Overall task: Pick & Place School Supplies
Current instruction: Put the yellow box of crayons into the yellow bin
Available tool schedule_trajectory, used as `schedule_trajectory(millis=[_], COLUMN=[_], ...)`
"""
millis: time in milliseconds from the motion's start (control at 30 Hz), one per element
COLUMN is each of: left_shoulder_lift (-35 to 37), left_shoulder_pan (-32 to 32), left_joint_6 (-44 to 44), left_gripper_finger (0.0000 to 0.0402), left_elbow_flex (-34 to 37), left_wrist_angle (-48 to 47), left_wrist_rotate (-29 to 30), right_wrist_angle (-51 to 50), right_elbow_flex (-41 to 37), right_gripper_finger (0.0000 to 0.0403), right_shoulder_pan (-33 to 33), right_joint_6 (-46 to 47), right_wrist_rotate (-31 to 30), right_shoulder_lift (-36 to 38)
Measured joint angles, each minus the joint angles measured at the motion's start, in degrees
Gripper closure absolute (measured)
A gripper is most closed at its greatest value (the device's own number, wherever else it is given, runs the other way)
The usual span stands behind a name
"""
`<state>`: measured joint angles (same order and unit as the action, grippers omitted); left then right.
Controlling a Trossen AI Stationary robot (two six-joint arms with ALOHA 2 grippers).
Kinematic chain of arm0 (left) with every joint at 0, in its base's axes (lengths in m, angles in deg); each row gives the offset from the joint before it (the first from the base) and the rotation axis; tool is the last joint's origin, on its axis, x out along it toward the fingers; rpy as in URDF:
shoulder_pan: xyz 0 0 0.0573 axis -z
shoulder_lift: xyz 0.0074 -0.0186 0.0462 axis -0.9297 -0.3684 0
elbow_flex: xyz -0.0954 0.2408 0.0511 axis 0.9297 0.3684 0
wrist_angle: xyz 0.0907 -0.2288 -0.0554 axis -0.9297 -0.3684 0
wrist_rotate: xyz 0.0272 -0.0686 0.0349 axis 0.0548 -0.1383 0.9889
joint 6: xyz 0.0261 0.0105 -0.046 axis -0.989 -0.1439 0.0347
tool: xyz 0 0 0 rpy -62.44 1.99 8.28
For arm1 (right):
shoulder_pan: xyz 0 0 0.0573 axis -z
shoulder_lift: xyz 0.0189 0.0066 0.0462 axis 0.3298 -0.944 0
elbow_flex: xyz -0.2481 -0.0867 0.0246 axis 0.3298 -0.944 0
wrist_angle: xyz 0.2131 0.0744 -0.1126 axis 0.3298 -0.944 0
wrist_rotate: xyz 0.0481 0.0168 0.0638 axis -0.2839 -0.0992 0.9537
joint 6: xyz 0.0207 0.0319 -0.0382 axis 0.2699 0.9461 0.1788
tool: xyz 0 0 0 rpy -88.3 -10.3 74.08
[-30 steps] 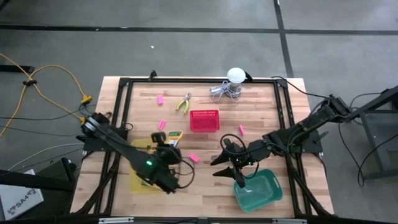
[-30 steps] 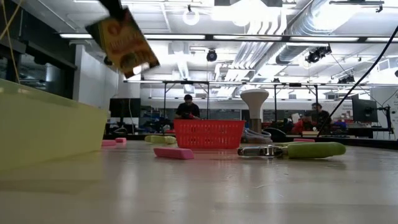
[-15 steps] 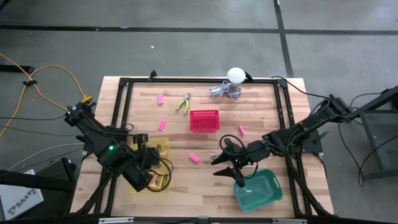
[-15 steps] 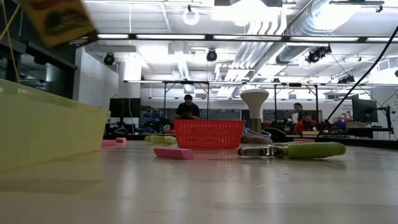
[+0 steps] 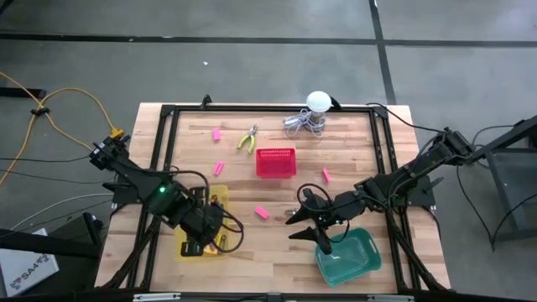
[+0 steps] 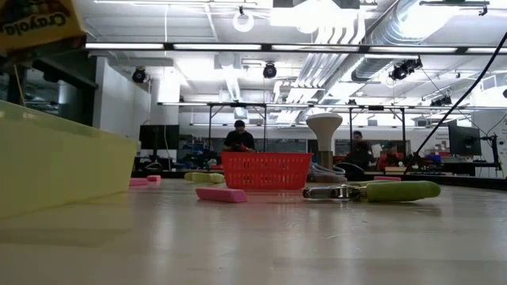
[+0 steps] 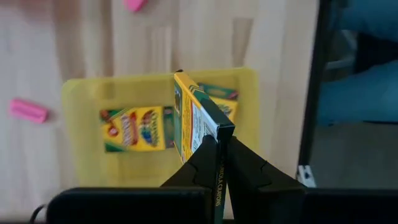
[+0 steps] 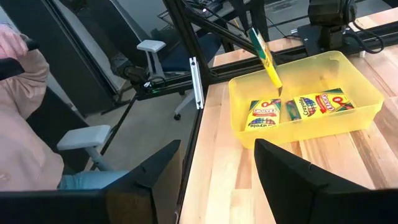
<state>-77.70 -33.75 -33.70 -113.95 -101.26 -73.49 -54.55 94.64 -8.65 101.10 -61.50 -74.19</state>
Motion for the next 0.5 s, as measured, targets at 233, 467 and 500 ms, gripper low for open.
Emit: schedule_trajectory(millis=[233, 467, 500], left_shoulder_lift=[-0.1, -0.1, -0.1], left_shoulder_pan=[0.0, -1.0, -1.2], left_joint_6=[-0.2, -1.3, -1.5], left_gripper_finger=[0.0389, 0.0389, 0.0389], left_elbow_flex=[6.0, 12.8, 13.6], left_wrist_angle=[3.7, 11.5, 12.6], left_wrist_rotate=[-7.4, -13.2, -13.8], right_wrist_angle=[0.0, 0.0, 0.0], right_elbow_flex=[0.0, 0.0, 0.0], right_gripper_finger=[0.0211, 0.0211, 0.0211], right_shoulder_pan=[-2.2, -4.3, -4.5], right_joint_6=[0.0, -0.3, -0.2], right_wrist_rotate=[-0.6, -4.1, -4.1], right_shoulder_lift=[0.0, 0.0, 0.0])
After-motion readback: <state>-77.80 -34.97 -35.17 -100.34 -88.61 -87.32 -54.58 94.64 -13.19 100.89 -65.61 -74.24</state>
